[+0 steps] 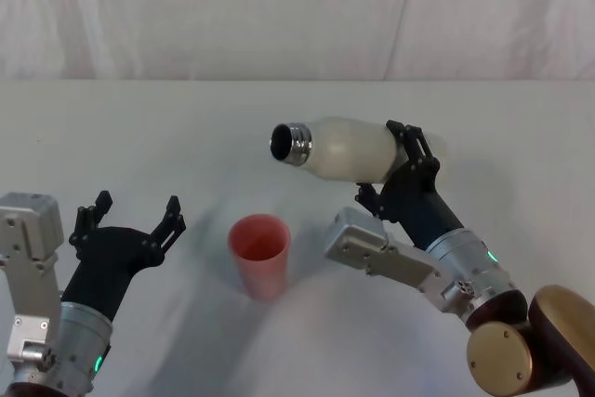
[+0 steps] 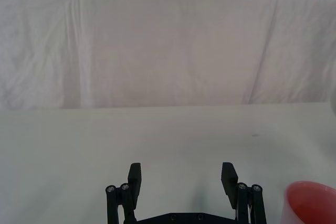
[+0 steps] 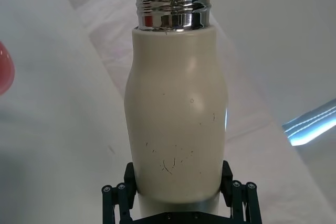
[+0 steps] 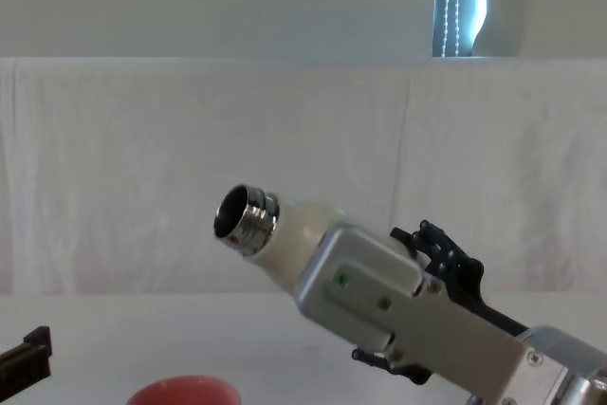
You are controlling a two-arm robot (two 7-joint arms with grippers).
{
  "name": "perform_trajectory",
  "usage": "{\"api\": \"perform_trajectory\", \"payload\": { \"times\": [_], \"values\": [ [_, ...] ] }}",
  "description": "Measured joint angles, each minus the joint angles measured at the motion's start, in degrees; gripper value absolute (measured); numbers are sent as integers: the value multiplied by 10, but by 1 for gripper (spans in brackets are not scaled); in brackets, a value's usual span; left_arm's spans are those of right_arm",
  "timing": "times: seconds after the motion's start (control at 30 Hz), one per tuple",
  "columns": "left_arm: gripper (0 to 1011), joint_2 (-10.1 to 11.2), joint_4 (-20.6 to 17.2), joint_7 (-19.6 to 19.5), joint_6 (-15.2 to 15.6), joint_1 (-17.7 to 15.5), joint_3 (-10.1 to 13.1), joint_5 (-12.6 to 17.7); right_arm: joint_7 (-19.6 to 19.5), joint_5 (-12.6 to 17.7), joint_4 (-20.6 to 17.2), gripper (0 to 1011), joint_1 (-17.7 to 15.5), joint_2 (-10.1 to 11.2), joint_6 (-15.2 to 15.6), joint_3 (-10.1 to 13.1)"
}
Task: Grasp the thermos with one hand and pour water into the cup lid.
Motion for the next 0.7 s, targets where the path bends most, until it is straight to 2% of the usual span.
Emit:
{"api": "perform_trajectory", "payload": {
  "times": [0.3, 0.7],
  "values": [
    [1001, 0, 0, 0, 0, 0, 0, 0, -15, -49, 12, 951, 11, 12, -3, -10],
    [1001, 0, 0, 0, 0, 0, 0, 0, 23, -79, 8, 951, 24, 31, 17, -24]
  ]
}}
